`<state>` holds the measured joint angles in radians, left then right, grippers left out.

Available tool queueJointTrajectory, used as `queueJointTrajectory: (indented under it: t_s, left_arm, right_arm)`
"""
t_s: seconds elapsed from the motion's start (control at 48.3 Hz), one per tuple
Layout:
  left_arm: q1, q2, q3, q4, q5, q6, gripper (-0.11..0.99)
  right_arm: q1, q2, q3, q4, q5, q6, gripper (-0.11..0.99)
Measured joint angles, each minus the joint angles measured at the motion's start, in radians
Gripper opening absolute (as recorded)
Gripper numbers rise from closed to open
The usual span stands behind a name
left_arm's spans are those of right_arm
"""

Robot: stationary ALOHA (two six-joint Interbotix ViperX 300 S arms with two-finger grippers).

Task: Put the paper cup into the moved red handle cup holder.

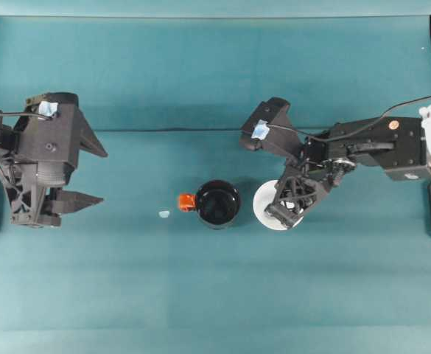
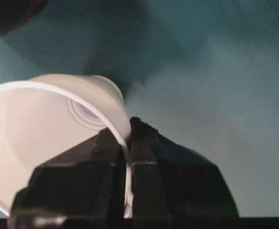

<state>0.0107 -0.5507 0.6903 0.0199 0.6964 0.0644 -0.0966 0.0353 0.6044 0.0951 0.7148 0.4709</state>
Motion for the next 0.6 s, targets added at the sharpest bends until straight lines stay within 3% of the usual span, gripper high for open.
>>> queueJointTrajectory:
  t_s: [0.103, 0.228, 0.29, 0.435, 0.6]
  left_arm:
    - [-0.002, 0.002, 0.000, -0.002, 0.002, 0.000, 0.94]
    - [-0.002, 0.000, 0.000, -0.002, 0.002, 0.000, 0.93]
    - [-0.002, 0.002, 0.000, -0.002, 0.002, 0.000, 0.94]
    - [0.000, 0.002, 0.000, -0.002, 0.002, 0.000, 0.94]
    - [0.002, 0.002, 0.000, -0.002, 0.000, 0.000, 0.94]
  right_arm:
    - [-0.002, -0.003, -0.020, 0.002, 0.055, -0.002, -0.11]
    - [-0.002, -0.046, -0.089, 0.005, 0.192, -0.002, -0.11]
    - [-0.009, -0.072, -0.143, 0.005, 0.275, -0.002, -0.11]
    - [-0.046, -0.140, -0.285, 0.005, 0.479, -0.002, -0.11]
    - [-0.048, -0.189, -0.370, 0.003, 0.606, -0.002, -0.11]
